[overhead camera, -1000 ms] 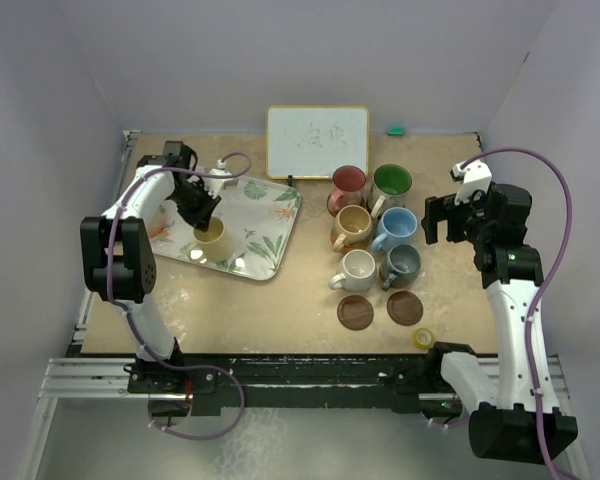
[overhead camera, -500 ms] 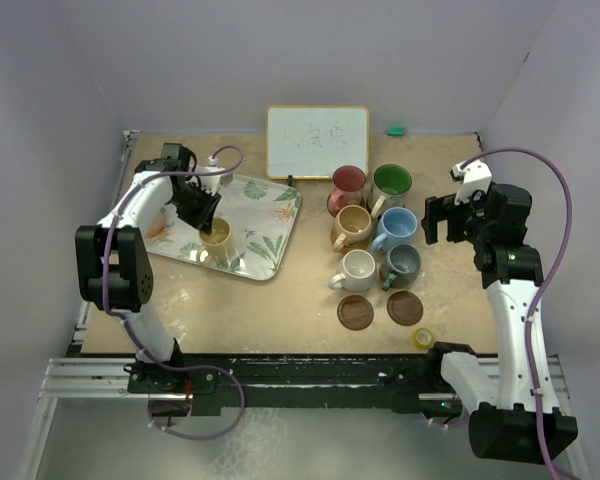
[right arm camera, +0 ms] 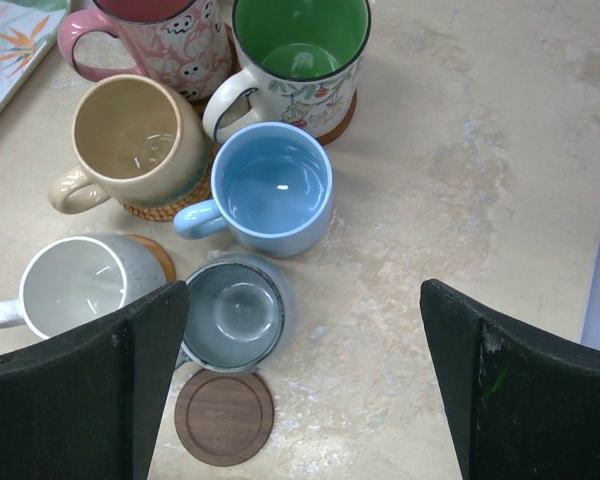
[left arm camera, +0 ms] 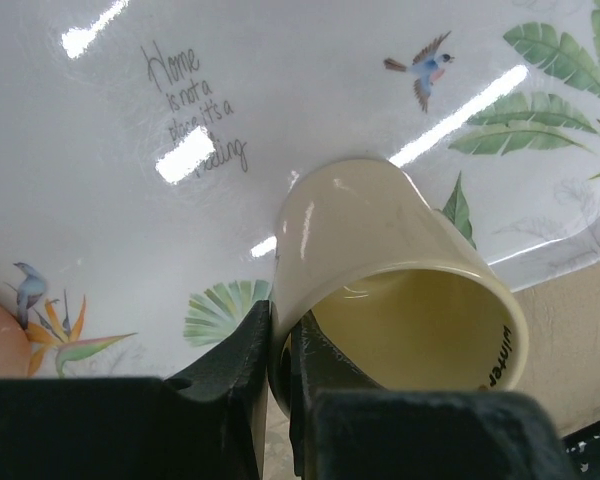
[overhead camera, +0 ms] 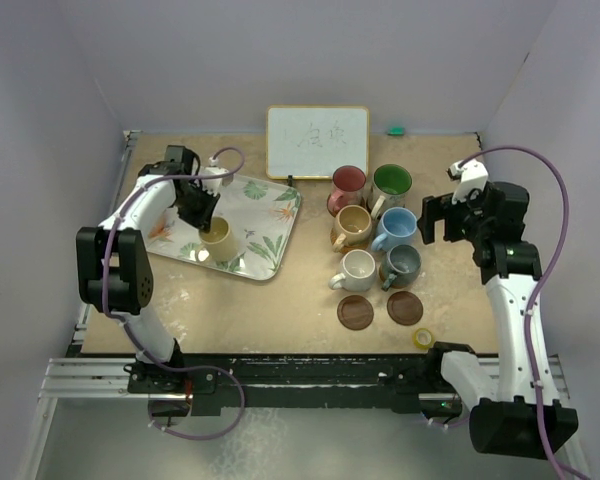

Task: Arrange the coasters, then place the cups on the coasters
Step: Pick up the cup from the tray.

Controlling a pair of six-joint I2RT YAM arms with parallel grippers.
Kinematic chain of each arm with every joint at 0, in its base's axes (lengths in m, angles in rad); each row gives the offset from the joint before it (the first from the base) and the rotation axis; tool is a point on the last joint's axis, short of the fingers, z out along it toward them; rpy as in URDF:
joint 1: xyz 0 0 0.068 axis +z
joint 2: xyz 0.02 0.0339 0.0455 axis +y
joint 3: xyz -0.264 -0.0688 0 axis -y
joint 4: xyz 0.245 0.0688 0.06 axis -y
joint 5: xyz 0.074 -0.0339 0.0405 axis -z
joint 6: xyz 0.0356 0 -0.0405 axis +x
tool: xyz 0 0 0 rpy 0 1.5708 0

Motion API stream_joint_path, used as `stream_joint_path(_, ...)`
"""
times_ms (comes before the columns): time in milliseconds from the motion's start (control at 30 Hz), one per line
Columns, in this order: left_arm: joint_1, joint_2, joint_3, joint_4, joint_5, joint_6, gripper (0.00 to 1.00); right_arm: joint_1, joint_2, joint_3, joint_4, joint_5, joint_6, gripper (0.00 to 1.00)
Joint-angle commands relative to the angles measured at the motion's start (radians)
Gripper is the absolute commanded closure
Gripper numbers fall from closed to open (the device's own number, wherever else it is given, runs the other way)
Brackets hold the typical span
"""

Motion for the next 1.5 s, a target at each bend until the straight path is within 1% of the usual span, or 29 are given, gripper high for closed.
stream_joint_path(0, -0.014, -0.054, -0.006, 0.025, 0.017, -0.033, 0.97, -0.004, 0.028, 0.061, 0.016, -0.062, 0.027, 0.0)
stream_joint_path(167, -0.024, -0.117, 0.017, 0.044, 0.032, -0.099, 0.97, 0.013, 0.07, 0.102, 0.047, -0.113, 0.062, 0.02)
stream_joint_path(267, -0.039, -0.164, 0.021, 0.075, 0.03, -0.155, 0.97, 0.061, 0.104, 0.139, 0.084, -0.112, 0.084, 0.03)
stream_joint_path(433, -0.072, -0.198, 0.05, 0.123, -0.001, -0.246, 0.97, 0.249, 0.178, 0.198, 0.184, -0.063, 0.142, 0.05)
stream_joint_path(567, -0.099, -0.179, 0.086, 0.144, -0.017, -0.338, 0.97, 0.415, 0.286, 0.246, 0.285, -0.019, 0.2, 0.08)
stream_joint_path(667, -0.121, -0.168, 0.086, 0.185, -0.037, -0.405, 0.97, 0.531, 0.384, 0.314, 0.329, 0.015, 0.225, 0.1)
stream_joint_path(767, -0.149, -0.158, 0.083, 0.242, -0.074, -0.454, 0.97, 0.617, 0.488, 0.39, 0.344, 0.034, 0.255, 0.1)
stream_joint_path(867, -0.175, -0.153, 0.077, 0.289, -0.126, -0.492, 0.97, 0.679, 0.603, 0.488, 0.307, 0.04, 0.279, 0.11)
stream_joint_path(933, -0.191, -0.153, 0.069, 0.313, -0.158, -0.514, 0.97, 0.706, 0.674, 0.541, 0.285, 0.034, 0.302, 0.11)
stream_joint_path(1167, -0.227, -0.136, 0.058, 0.34, -0.169, -0.613, 0.97, 0.769, 0.871, 0.691, 0.198, 0.027, 0.387, 0.14)
stream_joint_path(1367, -0.266, -0.15, 0.017, 0.377, -0.207, -0.676, 0.97, 0.784, 0.964, 0.788, 0.146, 0.029, 0.425, 0.17)
stream_joint_path(1467, -0.275, -0.167, -0.004, 0.393, -0.226, -0.704, 0.97, 0.791, 0.998, 0.818, 0.1, 0.061, 0.447, 0.2)
